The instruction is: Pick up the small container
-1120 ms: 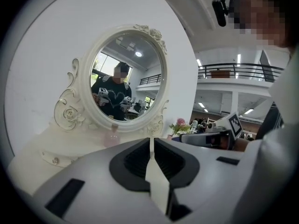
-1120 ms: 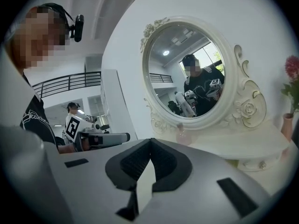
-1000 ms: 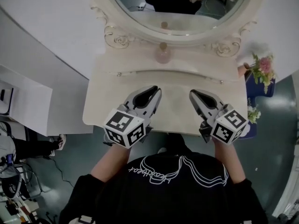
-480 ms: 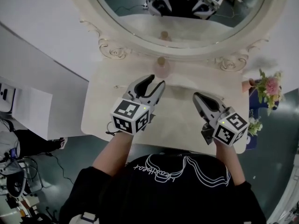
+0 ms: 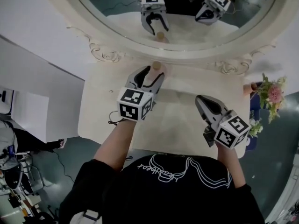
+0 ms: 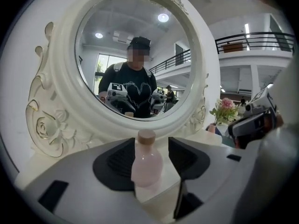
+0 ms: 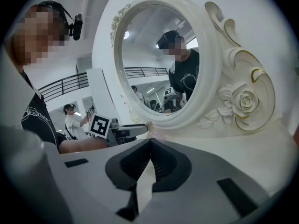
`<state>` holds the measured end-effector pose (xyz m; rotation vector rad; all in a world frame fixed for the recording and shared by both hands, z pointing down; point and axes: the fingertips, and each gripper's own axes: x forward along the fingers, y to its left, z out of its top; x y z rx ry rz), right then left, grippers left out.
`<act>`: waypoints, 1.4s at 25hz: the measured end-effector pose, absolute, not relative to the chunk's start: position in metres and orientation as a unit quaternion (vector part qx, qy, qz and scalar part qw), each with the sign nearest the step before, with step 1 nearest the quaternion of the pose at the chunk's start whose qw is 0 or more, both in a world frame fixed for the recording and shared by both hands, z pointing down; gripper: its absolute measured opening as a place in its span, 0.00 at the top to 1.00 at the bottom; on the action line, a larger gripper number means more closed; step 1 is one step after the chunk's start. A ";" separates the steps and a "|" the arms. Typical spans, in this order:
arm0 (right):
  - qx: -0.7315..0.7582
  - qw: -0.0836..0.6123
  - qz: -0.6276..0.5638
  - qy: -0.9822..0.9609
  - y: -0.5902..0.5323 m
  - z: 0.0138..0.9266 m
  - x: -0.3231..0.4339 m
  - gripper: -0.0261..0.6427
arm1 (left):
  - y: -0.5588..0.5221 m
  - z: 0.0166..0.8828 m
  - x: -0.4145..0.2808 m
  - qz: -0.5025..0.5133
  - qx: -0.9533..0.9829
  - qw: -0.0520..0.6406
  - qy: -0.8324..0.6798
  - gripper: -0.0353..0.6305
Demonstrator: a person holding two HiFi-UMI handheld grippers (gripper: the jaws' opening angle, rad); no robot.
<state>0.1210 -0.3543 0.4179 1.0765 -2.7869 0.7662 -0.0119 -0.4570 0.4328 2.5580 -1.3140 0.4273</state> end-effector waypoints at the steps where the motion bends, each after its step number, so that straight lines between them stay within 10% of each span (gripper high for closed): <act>1: 0.348 0.030 0.249 -0.903 -0.354 0.419 0.121 0.96 | -0.460 0.435 -0.010 0.151 0.873 0.113 -0.450 0.63; 35: 0.364 0.075 0.265 -0.890 -0.336 0.457 0.150 0.96 | -0.479 0.447 -0.010 0.133 0.854 0.079 -0.497 0.76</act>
